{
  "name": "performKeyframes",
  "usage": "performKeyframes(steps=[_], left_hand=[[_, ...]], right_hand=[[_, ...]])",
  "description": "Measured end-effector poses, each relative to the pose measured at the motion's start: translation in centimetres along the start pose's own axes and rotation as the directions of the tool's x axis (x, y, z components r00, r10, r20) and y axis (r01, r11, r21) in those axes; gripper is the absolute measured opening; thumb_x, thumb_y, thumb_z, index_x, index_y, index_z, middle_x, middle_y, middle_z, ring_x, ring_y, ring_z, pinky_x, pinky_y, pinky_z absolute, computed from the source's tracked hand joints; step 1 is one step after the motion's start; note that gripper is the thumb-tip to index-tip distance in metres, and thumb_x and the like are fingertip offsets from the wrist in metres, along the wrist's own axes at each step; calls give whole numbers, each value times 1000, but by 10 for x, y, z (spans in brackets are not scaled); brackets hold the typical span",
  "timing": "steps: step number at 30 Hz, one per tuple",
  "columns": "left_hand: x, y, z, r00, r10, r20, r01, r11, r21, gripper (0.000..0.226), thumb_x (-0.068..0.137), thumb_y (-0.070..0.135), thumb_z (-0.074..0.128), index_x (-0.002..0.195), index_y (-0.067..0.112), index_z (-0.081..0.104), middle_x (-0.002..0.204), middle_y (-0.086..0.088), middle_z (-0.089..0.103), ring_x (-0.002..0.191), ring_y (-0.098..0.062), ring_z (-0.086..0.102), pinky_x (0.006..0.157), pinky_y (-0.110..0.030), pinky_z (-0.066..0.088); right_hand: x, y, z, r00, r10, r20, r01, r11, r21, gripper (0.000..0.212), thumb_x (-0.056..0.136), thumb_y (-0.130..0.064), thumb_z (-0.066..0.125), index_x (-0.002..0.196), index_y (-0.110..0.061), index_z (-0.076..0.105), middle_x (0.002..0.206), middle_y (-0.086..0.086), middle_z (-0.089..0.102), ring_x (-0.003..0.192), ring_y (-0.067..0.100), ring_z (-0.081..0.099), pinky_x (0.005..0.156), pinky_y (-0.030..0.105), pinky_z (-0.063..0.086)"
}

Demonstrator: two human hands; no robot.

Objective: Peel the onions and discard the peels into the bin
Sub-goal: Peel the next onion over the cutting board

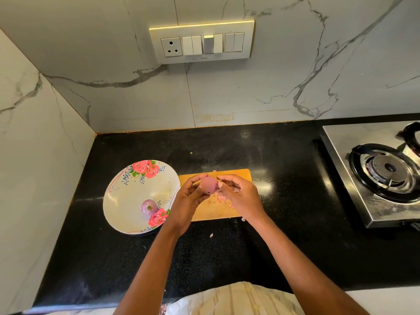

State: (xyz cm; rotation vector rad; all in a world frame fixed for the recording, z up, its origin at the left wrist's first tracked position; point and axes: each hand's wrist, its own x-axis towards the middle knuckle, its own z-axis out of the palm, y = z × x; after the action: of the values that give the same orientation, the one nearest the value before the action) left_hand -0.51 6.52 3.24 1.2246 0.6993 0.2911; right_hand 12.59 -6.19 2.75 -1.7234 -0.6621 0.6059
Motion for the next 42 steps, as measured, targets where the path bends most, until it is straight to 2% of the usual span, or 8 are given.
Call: performKeyframes(steps=[6,11,14,21,24,28,33,42], left_hand=[[-2,5,7,998,60,19,-62,992,109,47,85,46,65,130,32,63,126,10,70,116,-10,66,90,-23,54],[0,3,7,995,103,11,-103,970,220,48,87,41,69,133,36,61,131,15,65,114,4,62,88,-14,53],[-1,2,7,993,119,13,-118,963,243,47,88,42,67,133,37,60,130,16,65,115,2,62,88,-12,51],[0,0,5,994,106,17,-106,961,255,44,92,41,66,135,38,60,133,13,65,119,0,61,96,-18,51],[0,-2,3,996,83,31,-88,969,230,48,92,41,66,138,34,59,134,10,65,122,-4,61,102,-26,51],[-1,-1,5,996,82,24,-86,967,240,48,92,43,66,138,36,58,135,11,64,122,-3,61,103,-26,50],[-1,1,7,996,84,25,-87,973,212,47,89,43,67,134,38,60,132,12,66,119,-2,62,103,-26,51],[-2,1,7,997,64,34,-69,982,174,47,86,45,70,133,39,61,133,10,66,123,-9,62,105,-32,51]], right_hand=[[-3,-3,0,999,-46,8,47,997,-59,23,93,-26,74,113,-16,75,107,-7,75,98,1,71,88,31,61],[-3,-2,1,998,-67,-6,66,991,-120,20,92,-26,74,109,-15,78,100,-9,76,93,3,72,85,33,62],[-5,-2,1,997,-73,-12,71,990,-125,17,93,-25,74,105,-15,79,94,-11,75,88,7,74,81,36,63],[-7,-5,5,990,-134,-31,126,975,-185,9,92,-16,74,99,-12,79,82,-18,70,81,-7,68,72,6,49],[-7,-2,4,989,-135,-57,123,977,-176,7,91,-14,75,97,-12,79,82,-14,71,80,3,70,75,9,52],[-4,2,5,994,-95,-61,86,987,-138,11,92,-18,74,101,-12,78,90,-8,75,83,8,73,79,30,62],[-2,8,3,999,-25,-35,23,998,-62,20,97,-27,69,113,-17,75,105,-5,75,97,12,73,87,43,62],[-6,3,1,999,-42,-16,42,999,-26,15,91,-18,75,105,-13,78,98,-7,75,94,9,73,87,30,60]])
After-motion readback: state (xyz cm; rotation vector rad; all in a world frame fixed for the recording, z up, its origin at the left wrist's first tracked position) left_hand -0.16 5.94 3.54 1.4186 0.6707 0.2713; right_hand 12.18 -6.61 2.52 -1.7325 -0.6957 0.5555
